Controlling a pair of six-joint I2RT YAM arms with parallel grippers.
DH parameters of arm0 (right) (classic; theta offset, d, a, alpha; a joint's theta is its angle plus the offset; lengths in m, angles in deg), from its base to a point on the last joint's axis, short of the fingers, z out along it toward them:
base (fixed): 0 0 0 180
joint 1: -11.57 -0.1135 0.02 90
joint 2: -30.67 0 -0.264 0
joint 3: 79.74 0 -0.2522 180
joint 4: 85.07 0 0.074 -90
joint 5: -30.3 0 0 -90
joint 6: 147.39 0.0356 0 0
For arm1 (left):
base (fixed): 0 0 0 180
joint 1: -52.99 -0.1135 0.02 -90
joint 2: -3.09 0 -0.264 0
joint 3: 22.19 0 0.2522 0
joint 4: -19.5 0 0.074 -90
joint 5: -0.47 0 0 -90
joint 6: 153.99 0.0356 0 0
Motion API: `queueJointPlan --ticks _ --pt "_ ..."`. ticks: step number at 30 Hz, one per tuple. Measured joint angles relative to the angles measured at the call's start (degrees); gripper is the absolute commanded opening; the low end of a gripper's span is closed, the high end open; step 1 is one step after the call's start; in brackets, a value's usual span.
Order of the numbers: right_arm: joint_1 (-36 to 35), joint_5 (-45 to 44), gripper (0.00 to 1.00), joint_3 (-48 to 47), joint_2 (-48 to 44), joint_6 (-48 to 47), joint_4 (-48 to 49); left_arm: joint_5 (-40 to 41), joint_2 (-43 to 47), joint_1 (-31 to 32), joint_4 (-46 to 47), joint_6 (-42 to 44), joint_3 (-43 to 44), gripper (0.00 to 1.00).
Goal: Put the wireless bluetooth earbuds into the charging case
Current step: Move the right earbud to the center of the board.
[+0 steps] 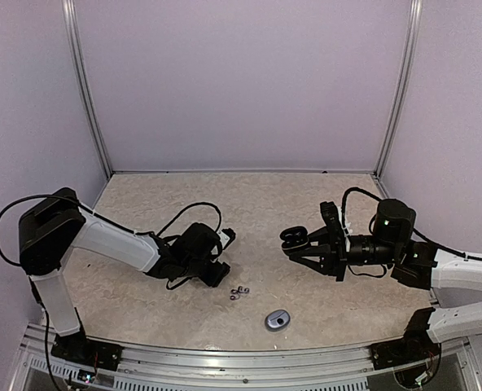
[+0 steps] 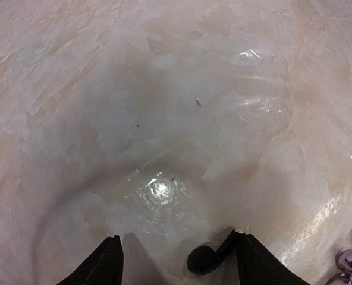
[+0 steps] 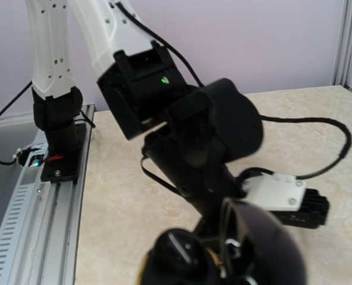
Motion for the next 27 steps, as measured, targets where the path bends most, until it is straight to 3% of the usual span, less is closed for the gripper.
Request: queueJointPlan --ticks 9,16,19,23,27 --pt "0.0 -0.1 0.00 0.0 0.0 0.0 -0.1 0.1 -3.4 -0.2 4.7 -0.8 1.9 0.65" --pt "0.0 0.1 0.00 0.0 0.0 0.0 -0.1 -9.9 8.5 -1.9 13.9 2.1 -12.0 0.66" --pt "0.0 0.1 0.00 0.0 0.0 0.0 -0.1 -13.7 12.7 -3.7 23.1 3.7 -18.2 0.66" --pt "0.0 0.3 0.00 0.0 0.0 0.0 0.0 -17.2 13.6 -5.4 32.3 7.1 -24.8 0.63" --pt "0.0 0.3 0.00 0.0 0.0 0.0 0.0 -22.3 12.1 -7.5 36.9 11.2 -25.6 0.58"
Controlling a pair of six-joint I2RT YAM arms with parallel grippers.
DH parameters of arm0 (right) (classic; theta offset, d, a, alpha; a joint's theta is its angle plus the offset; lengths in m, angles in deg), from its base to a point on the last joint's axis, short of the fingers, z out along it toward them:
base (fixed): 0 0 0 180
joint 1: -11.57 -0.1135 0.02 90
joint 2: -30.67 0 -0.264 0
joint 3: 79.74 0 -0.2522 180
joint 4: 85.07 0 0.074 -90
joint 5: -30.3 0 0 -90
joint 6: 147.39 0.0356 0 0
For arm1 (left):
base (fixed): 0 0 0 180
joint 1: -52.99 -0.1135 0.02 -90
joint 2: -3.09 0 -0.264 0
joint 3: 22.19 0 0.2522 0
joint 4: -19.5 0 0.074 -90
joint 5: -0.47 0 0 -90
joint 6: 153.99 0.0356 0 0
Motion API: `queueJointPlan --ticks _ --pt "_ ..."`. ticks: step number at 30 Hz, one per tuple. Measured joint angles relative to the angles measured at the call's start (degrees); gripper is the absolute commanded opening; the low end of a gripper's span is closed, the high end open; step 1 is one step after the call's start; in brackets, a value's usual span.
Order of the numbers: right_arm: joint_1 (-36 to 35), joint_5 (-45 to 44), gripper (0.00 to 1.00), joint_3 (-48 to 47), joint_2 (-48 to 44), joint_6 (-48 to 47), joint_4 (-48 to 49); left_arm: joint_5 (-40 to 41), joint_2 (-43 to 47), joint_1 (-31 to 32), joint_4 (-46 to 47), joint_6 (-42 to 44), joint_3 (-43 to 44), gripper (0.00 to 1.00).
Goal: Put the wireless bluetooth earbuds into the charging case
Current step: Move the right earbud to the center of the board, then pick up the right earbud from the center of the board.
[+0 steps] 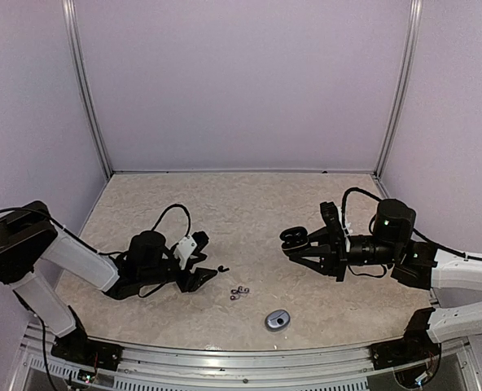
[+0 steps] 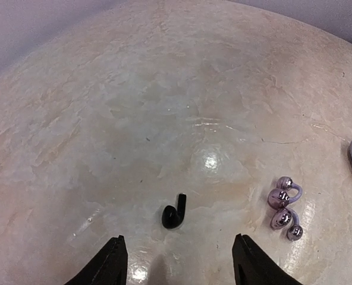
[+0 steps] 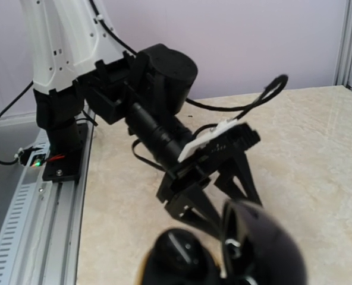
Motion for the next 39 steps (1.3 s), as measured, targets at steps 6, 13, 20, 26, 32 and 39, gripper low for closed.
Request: queueJointPlan --ticks 6,13,20,26,32,39 --pt "0.0 0.0 0.00 0.0 0.0 0.0 0.0 -6.3 -6.4 -3.2 8.1 3.7 0.2 0.49" --pt "0.0 0.0 0.00 -0.1 0.0 0.0 -0.5 -9.9 -14.1 -4.4 9.5 5.9 1.4 0.48" --pt "0.0 0.2 0.00 -0.9 0.5 0.0 -0.5 -10.7 -16.6 -5.9 9.7 7.0 4.7 0.45" --pt "0.0 0.2 0.00 -1.0 0.6 0.0 -0.5 -12.0 -18.4 -6.2 8.7 8.6 7.0 0.40" --pt "0.0 0.2 0.00 -1.0 0.6 -0.1 -0.7 -13.0 -19.8 -6.2 7.0 9.8 9.9 0.32" --pt "0.0 0.2 0.00 -1.0 0.6 -0.1 -1.2 -13.7 -20.0 -6.2 5.7 11.3 10.7 0.21"
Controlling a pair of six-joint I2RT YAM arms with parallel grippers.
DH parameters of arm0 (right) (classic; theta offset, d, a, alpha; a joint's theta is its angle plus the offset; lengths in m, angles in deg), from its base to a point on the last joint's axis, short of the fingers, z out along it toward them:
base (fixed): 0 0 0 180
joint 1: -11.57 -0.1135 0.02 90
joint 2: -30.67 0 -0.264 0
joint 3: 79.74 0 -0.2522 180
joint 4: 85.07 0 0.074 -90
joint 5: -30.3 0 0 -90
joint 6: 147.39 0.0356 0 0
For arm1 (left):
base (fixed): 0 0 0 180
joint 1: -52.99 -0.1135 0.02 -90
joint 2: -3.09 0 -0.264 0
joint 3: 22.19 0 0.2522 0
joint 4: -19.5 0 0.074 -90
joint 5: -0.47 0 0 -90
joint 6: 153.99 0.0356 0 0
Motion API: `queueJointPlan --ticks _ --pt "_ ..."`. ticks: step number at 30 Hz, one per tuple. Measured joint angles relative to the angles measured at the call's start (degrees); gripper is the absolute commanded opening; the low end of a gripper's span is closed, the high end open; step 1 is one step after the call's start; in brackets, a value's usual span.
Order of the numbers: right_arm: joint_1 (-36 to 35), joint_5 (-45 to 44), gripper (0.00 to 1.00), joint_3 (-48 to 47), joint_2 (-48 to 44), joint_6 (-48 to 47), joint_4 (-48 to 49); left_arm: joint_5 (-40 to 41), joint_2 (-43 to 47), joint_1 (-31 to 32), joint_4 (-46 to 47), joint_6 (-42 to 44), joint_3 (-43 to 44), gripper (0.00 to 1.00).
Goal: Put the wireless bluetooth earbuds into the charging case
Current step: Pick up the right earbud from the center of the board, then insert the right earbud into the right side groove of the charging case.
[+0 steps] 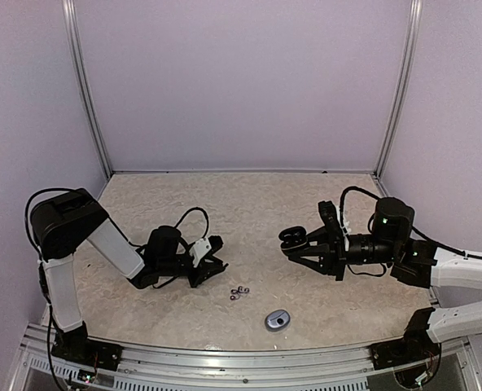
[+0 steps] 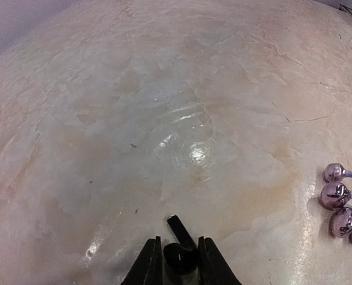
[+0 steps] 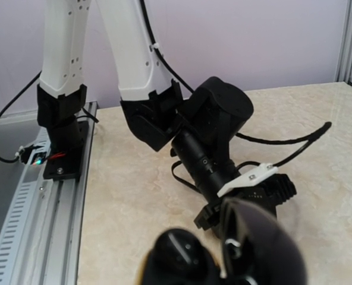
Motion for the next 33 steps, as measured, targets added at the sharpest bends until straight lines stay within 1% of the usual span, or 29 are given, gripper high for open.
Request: queueJointPlan --ticks 7,12,15,16,17,21,25,29,33 --pt "0.0 -0.1 0.00 0.0 -0.2 0.0 -0.5 0.5 1.1 0.5 -2.3 0.4 0.2 0.16" --pt "0.0 -0.9 0.00 0.0 -0.3 -1.1 -0.9 1.7 6.1 3.1 -10.8 0.0 1.0 0.14" --pt "0.0 -2.0 0.00 0.0 -0.3 -2.4 -1.1 2.1 11.2 4.9 -16.9 -0.6 2.2 0.14" --pt "0.0 -2.6 0.00 0.0 -0.3 -3.0 -1.2 2.1 14.3 5.8 -20.6 -1.1 3.3 0.14" --pt "0.0 -3.3 0.00 0.0 -0.3 -3.5 -1.2 2.1 15.6 6.1 -21.8 -1.2 3.7 0.14" --pt "0.0 -5.6 0.00 0.0 0.4 -6.4 -0.6 0.7 24.3 7.7 -32.0 -3.5 7.9 0.14" --pt "0.0 -7.8 0.00 0.6 2.8 -9.9 2.9 -2.6 32.4 8.0 -42.6 -7.5 13.9 0.13" --pt "0.0 -9.7 0.00 2.2 6.0 -13.2 9.7 -6.1 36.3 8.8 -51.0 -12.7 21.5 0.14" --pt "-0.3 -12.1 0.00 2.3 11.1 -17.4 15.8 -8.9 37.4 10.3 -55.3 -19.3 26.1 0.14"
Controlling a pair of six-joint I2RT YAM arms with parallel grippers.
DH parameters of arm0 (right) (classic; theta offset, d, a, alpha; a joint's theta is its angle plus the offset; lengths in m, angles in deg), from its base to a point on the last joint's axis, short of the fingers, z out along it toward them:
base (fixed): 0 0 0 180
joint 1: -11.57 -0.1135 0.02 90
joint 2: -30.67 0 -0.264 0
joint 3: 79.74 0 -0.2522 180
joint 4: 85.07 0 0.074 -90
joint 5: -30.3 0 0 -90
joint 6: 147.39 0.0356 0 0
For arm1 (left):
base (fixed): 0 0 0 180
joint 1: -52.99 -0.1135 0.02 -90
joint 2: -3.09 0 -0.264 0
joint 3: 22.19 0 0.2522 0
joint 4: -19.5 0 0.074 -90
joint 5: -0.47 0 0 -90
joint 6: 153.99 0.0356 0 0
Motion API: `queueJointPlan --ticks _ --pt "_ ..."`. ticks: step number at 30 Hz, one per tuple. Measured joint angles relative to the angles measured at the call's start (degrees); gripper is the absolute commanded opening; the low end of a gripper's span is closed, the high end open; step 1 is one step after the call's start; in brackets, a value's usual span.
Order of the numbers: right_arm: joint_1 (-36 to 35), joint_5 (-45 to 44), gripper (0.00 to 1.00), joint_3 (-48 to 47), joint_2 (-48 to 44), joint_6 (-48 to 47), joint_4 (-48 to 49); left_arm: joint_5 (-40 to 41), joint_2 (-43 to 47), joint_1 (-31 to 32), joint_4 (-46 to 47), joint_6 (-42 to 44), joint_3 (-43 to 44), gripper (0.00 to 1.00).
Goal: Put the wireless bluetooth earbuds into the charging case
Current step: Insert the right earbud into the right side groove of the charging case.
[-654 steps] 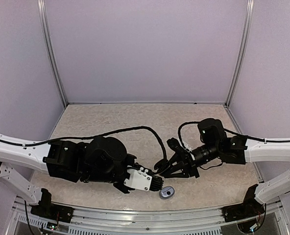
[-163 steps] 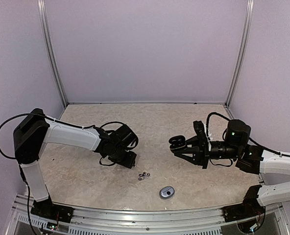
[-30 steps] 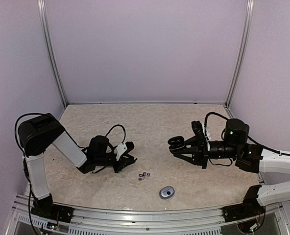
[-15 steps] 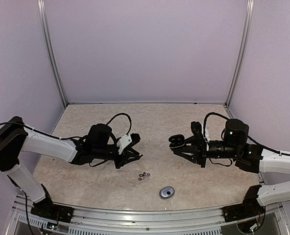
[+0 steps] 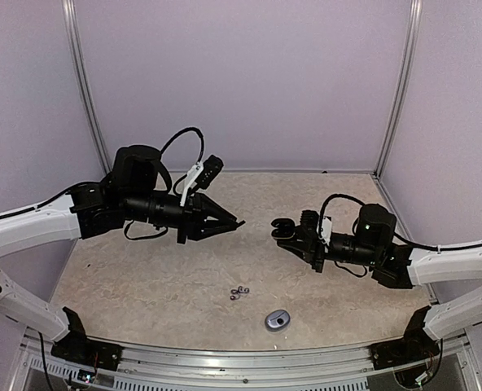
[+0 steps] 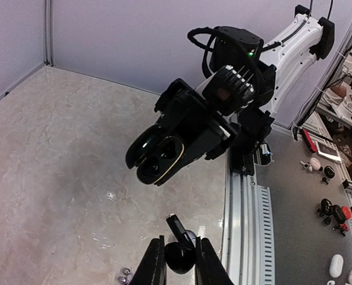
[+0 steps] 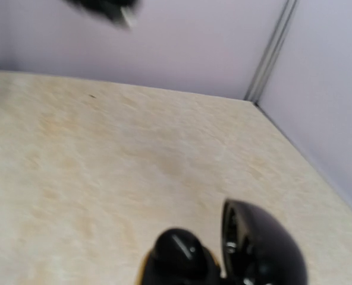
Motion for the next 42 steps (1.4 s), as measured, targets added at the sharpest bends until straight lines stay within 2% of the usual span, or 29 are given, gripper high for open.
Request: queueJointPlan --ticks 8,13,19,29,42 --pt "-1.4 -5.5 0.00 -0.4 4.6 -7.9 8.4 -3.4 -1.4 2.5 -4.9 -13.1 5.5 0.13" --pt "-2.7 -7.3 0.00 -2.3 7.3 -11.5 11.3 -4.1 -5.1 3.8 -5.5 -19.1 9.9 0.08" --pt "-4.7 -9.1 0.00 -3.4 9.3 -14.0 13.4 -4.1 -10.0 4.1 -6.1 -26.3 13.9 0.07" --pt "-7.5 -12.2 0.00 -3.8 10.7 -16.3 14.3 -2.7 -14.3 4.1 -11.0 -31.9 17.8 0.07" --pt "-7.5 -13.2 0.00 -4.0 10.8 -17.2 14.7 -0.8 -16.1 3.6 -15.8 -33.3 20.0 0.07"
